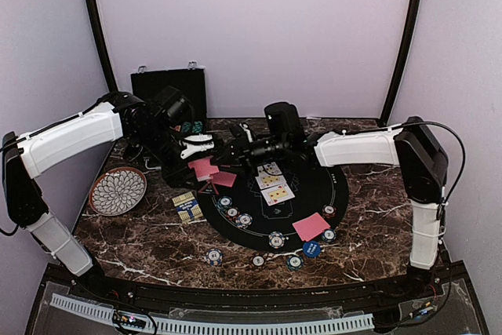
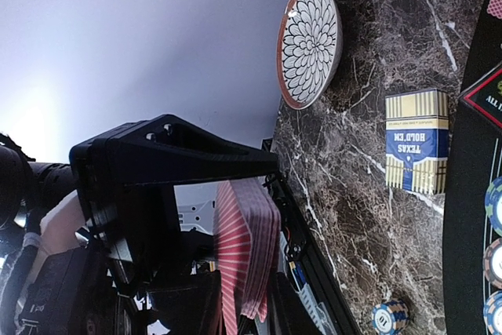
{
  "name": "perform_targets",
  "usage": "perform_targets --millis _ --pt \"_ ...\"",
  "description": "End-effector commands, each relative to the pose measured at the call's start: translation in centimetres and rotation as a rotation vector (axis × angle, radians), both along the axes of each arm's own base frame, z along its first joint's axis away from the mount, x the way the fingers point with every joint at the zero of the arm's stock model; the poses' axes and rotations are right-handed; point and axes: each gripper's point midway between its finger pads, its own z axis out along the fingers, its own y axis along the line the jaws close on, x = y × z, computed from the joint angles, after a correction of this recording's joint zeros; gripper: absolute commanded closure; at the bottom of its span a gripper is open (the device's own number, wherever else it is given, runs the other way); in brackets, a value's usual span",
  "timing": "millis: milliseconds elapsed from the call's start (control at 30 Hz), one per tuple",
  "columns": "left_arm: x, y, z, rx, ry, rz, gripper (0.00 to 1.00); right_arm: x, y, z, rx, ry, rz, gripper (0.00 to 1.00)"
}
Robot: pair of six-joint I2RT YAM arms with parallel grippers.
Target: Distribute texas hold em gaming equipment
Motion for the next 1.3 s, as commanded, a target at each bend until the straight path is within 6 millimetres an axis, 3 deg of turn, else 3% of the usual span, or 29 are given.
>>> perform_targets --millis 0,233,733,833,1067,1267 --pt "-0.1 0.5 0.7 -0.010 -0.027 0.006 1.00 -0.8 -0.4 2.3 0.049 -0.032 0.016 0.83" --pt "0.0 0.5 0.5 -0.003 -0.029 0.006 1.00 -1.0 -0.3 3.0 0.070 -0.031 0.024 0.86" --pt "0.1 0.4 0.9 -0.011 -0.035 0.006 1.00 -2.0 1.2 1.9 0.069 -0.001 0.073 0.85" --pt "0.2 0.4 0.9 -0.012 -0.037 0.007 1.00 -2.0 1.2 1.8 0.063 -0.003 0.074 0.89" --pt "0.1 0.5 0.8 -0.007 -0.036 0.009 1.00 -0.8 -0.4 2.4 0.048 -0.024 0.039 0.99" --pt "0.0 0.6 0.8 -0.006 -0.034 0.008 1.00 0.4 -2.6 3.3 0.050 -0.047 -0.002 1.00"
